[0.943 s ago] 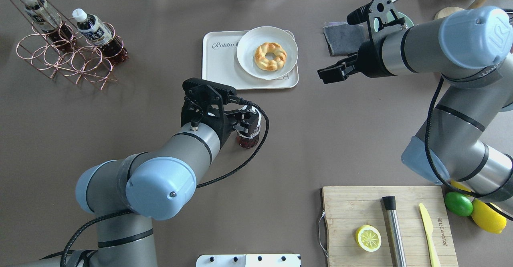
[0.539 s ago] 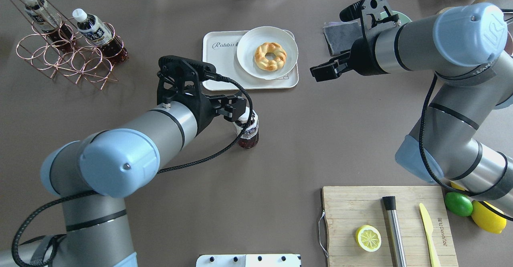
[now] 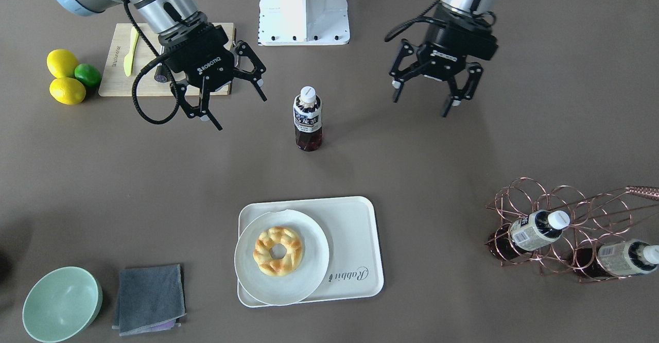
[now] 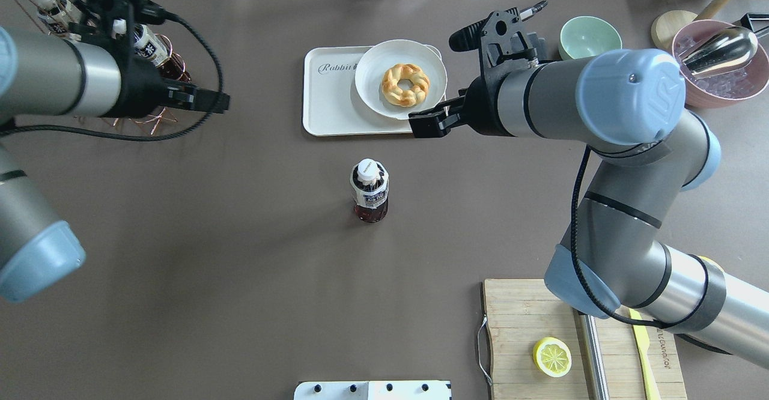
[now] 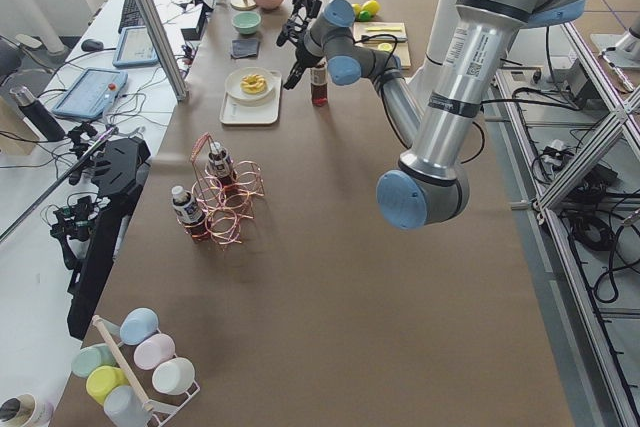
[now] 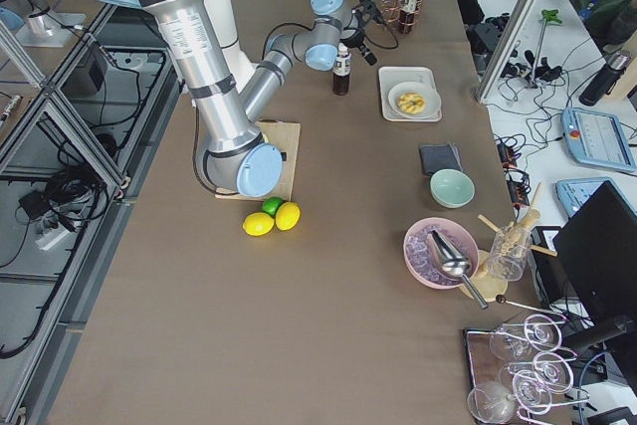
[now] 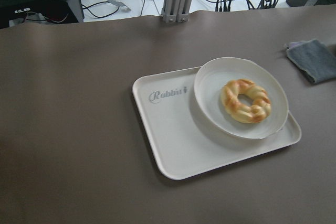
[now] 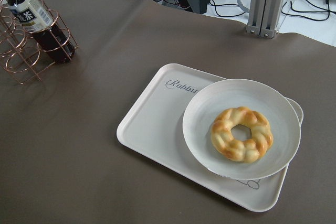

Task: Place tea on tray
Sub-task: 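Open and withdraw the left gripper while the right arm reaches toward the bottle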

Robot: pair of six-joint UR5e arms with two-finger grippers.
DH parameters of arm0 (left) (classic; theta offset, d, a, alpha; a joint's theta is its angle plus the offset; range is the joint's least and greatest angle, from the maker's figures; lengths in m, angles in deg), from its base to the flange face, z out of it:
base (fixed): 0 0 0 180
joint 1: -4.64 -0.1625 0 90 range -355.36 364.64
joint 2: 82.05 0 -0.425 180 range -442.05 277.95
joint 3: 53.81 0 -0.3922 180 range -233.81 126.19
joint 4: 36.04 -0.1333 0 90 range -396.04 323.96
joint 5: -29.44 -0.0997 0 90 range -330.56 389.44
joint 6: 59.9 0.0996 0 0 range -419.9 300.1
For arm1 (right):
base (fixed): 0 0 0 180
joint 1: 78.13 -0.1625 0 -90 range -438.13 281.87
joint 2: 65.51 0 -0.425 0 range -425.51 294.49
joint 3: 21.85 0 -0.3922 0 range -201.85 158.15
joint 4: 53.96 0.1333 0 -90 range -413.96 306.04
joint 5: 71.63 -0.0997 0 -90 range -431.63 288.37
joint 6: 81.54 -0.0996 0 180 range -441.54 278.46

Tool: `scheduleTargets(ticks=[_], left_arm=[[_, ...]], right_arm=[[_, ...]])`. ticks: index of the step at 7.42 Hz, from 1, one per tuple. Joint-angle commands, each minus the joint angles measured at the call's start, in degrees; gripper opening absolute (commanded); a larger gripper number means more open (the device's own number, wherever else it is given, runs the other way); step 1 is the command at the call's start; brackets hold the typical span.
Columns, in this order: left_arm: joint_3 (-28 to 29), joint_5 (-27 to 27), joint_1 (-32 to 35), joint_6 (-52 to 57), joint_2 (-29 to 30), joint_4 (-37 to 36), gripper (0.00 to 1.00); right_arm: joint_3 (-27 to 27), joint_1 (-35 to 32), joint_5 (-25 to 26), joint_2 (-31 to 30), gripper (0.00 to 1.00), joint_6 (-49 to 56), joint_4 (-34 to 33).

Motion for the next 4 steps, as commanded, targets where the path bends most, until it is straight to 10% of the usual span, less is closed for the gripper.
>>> scheduleTargets(ticks=[1, 4], left_arm=[[1.61, 11.96, 12.59, 16.73, -12.89, 6.29, 0.97], [7.15, 12.23, 14.99, 20.91, -16.36, 12.64, 0.98]], right_arm=[[0.15, 6.95, 11.31, 2.83, 1.0, -0.76, -2.95], [0.15, 14.6, 22.32, 5.21, 1.0, -1.11, -6.4]])
